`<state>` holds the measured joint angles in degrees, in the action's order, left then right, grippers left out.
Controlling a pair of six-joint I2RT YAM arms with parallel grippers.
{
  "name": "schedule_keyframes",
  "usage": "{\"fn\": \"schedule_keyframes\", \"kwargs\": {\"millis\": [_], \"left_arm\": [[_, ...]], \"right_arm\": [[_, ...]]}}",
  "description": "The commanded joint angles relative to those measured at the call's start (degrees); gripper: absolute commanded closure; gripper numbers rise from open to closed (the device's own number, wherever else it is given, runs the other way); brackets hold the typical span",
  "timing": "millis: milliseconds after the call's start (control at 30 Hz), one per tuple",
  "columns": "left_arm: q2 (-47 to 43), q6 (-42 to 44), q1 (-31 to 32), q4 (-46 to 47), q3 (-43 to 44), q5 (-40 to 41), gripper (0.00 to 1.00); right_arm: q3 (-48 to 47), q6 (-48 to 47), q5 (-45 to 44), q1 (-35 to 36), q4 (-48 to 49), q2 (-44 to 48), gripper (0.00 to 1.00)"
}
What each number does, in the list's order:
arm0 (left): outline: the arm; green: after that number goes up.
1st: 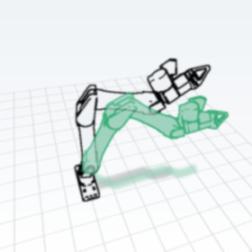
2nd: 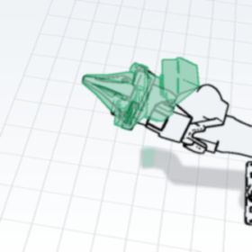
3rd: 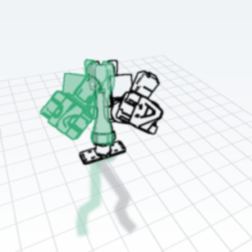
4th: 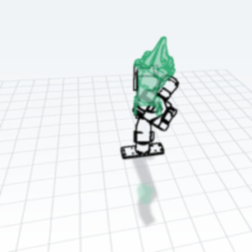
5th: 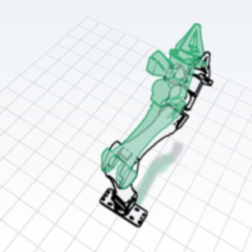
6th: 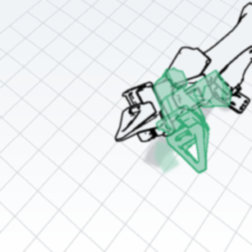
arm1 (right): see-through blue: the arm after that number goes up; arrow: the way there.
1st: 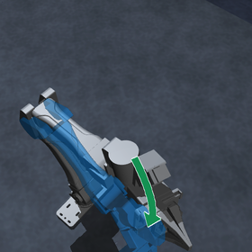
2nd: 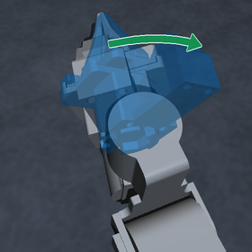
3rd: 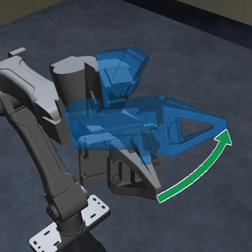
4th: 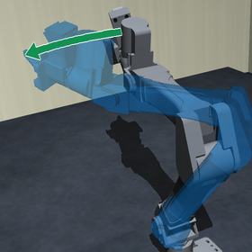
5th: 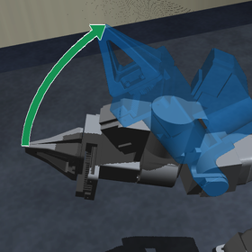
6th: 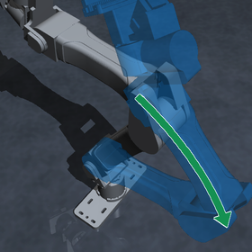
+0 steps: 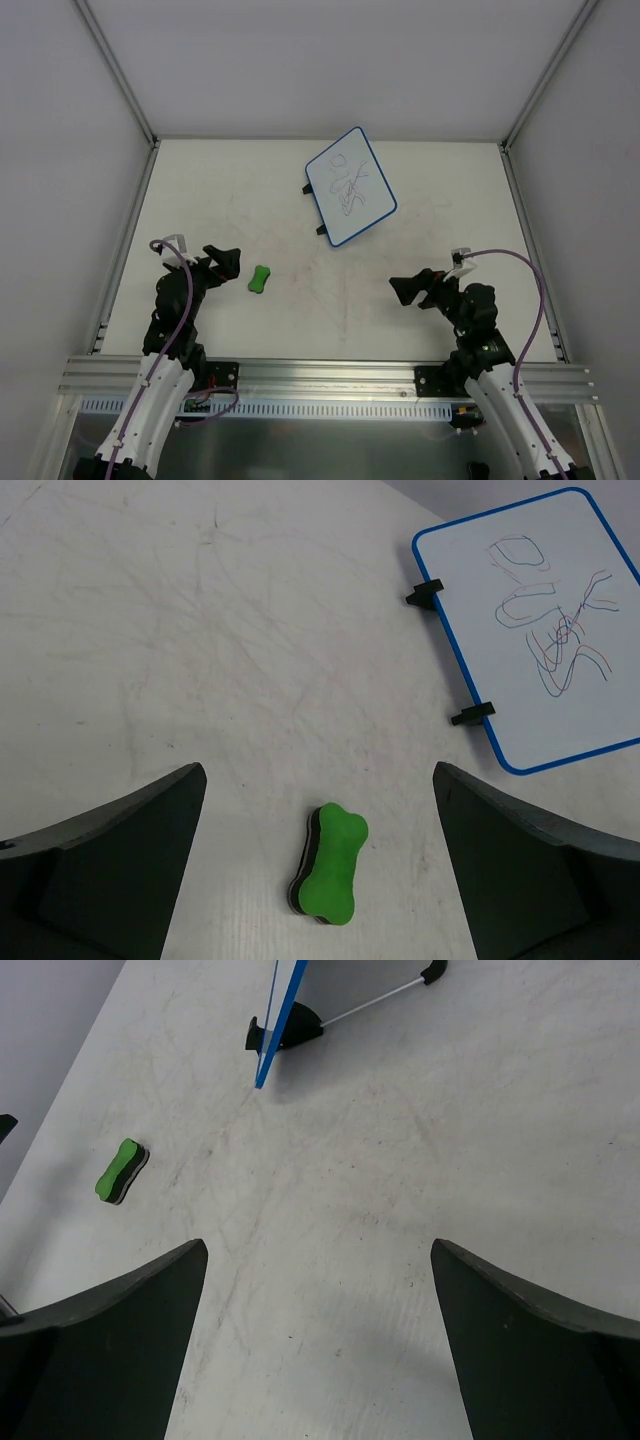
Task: Erase the whiteboard
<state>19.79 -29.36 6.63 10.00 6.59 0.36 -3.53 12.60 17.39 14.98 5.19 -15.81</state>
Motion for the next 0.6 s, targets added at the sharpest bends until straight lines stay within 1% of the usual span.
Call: {"fn": "schedule_keyframes", "kwargs": {"millis": [0,67,167,200,233,267,333,367,433,467,533,567], "left_arm": [[-0.4,0.4,-0.6,-0.2,1.1,-0.2,0.01],[-0.3,1.6,-0.6,-0.8,2.0,-3.3,0.01],[0.5,2.7,-0.6,-1.1,2.0,-5.2,0.01],[1.1,3.2,-0.6,-1.1,2.2,-5.1,0.01],[2.6,3.5,-0.6,-2.1,3.1,-5.2,0.01],[3.5,3.4,-0.6,-2.4,3.7,-5.2,0.01],[6.4,3.0,-0.5,-3.0,5.1,-5.0,0.01],[7.4,2.6,-0.5,-3.1,5.4,-4.7,0.01],[9.5,2.6,-0.5,-3.1,6.3,-3.9,0.01],[10.2,3.0,-0.4,-3.1,6.6,-4.1,0.01],[11.1,3.1,-0.4,-3.1,6.9,-4.1,0.01],[11.4,3.2,-0.3,-3.1,7.0,-4.2,0.01]], "right_arm": [[-2.1,0.6,-0.5,0.3,2.3,-0.9,0.01],[-1.9,1.1,-0.3,0.3,2.5,-0.8,0.01],[-0.8,1.4,1.8,0.4,4.1,0.2,0.01],[0.5,2.2,2.6,0.4,6.0,0.8,0.01],[1.7,5.2,2.8,0.3,7.9,1.5,0.01],[5.3,7.2,3.2,0.3,13.7,2.1,0.01],[7.9,12.4,0.8,0.4,19.6,2.5,0.01],[8.7,13.4,-0.1,0.4,21.2,2.0,0.01],[10.1,15.2,-2.6,0.4,24.4,-0.8,0.01],[10.6,17.2,-3.5,0.4,29.1,-2.1,0.01],[11.1,18.0,-6.6,0.8,34.3,-6.7,0.01],[10.8,17.4,-7.4,1.0,35.3,-7.9,0.01]]}}
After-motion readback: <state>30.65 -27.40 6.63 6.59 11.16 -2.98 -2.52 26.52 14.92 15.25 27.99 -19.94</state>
